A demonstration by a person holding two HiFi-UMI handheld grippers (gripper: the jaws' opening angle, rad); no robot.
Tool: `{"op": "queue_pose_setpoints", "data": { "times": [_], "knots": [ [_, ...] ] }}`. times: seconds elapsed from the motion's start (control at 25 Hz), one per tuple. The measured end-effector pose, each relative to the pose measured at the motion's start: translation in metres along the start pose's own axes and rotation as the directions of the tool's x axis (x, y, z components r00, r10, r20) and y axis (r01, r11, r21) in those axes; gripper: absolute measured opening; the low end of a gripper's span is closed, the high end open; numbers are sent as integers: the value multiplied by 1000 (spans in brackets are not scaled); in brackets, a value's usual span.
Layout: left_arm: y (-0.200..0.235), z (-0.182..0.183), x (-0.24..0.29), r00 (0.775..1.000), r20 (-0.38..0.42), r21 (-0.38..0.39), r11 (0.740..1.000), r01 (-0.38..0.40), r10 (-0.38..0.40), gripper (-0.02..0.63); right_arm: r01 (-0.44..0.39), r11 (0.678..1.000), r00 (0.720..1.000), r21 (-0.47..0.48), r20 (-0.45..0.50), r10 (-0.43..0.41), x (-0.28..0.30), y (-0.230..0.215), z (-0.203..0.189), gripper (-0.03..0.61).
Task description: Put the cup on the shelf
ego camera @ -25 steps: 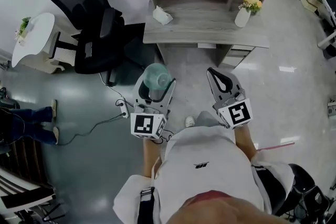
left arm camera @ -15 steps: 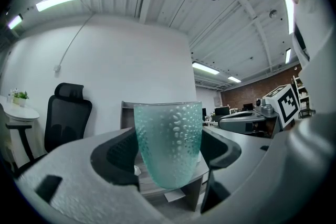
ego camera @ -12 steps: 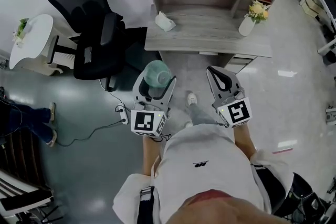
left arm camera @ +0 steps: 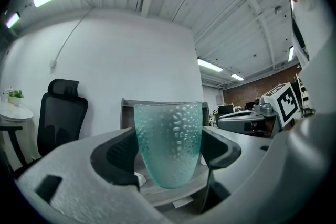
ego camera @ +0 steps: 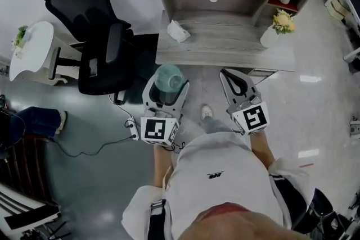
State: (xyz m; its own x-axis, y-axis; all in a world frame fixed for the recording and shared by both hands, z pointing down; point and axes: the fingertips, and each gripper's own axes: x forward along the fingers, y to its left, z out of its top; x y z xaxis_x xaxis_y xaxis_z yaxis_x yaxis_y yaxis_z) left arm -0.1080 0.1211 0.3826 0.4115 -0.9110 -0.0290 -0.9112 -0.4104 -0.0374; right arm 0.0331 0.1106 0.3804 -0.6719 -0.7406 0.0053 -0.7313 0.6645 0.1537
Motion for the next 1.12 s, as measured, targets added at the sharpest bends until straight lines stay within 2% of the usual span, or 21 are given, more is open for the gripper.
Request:
{"op": "queue_pose_setpoints", "data": {
  "times": [0.68,1.12],
  "knots": [
    [35,-7,90,999,-40,2,999,-37,37,373,-39,999,999,19,-2,39,74,-70,-12,29],
    [51,-5,126,996,-49,10,998,-68,68,373,-54,997,998,52,-9,55,104,-104,-20,29]
  ]
}}
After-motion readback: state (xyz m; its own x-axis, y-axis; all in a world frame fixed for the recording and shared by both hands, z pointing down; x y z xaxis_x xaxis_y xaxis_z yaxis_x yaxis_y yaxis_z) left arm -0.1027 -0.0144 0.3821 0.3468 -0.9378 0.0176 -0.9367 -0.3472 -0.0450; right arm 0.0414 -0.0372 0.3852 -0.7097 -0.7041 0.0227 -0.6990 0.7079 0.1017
